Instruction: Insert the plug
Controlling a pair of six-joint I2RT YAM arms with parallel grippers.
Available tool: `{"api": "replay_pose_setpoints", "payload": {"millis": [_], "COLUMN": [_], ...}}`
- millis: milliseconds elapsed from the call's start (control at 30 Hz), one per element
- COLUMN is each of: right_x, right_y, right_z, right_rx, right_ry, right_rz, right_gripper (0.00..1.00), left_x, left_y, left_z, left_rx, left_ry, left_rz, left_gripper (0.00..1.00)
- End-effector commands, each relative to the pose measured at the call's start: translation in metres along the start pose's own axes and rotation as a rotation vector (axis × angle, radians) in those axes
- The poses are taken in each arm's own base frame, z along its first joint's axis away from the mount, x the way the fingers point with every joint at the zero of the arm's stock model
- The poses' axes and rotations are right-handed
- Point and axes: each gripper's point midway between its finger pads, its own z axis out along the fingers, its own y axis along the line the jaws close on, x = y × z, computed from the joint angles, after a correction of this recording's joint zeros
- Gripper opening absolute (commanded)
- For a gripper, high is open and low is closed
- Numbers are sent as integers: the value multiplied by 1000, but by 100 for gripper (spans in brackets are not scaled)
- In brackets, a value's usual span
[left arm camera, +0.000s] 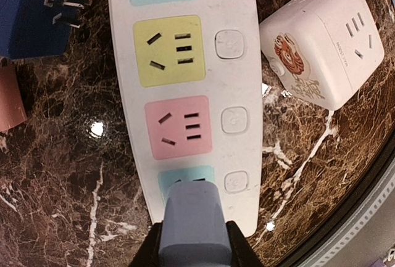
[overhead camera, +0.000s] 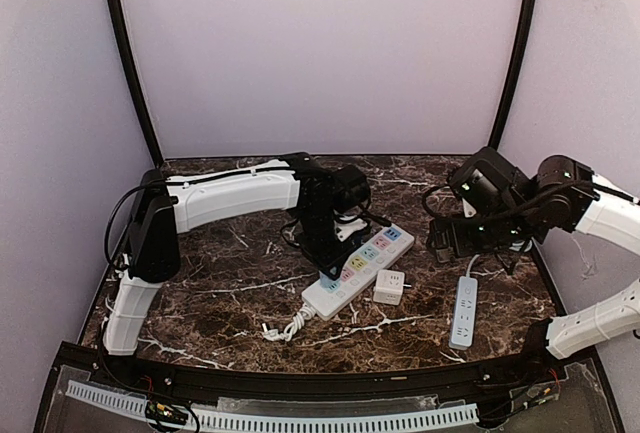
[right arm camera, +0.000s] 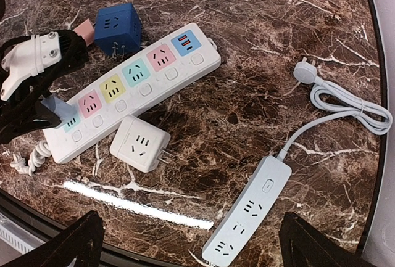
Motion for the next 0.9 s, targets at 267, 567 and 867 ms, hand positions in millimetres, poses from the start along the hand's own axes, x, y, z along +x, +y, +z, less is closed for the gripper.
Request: {"api": "replay_pose_setpoints", "payload": {"millis": [267, 567, 867], "right_x": [-4, -3, -1], "right_y": [1, 2, 1], "right_z": [5, 6, 6], "right_rx": [5, 3, 1], "right_ry": [-8, -3, 2], "right_rz": [-5, -6, -3], "right_gripper": [99, 99, 99], "left_x": [0, 3, 14], "left_y": [-12, -11, -2], "left_z": [-3, 0, 2], "left_rx": [27, 25, -21], "left_ry": [-4, 5, 46], "left_rz": [7, 4, 11], "left_gripper": [1, 1, 1]}}
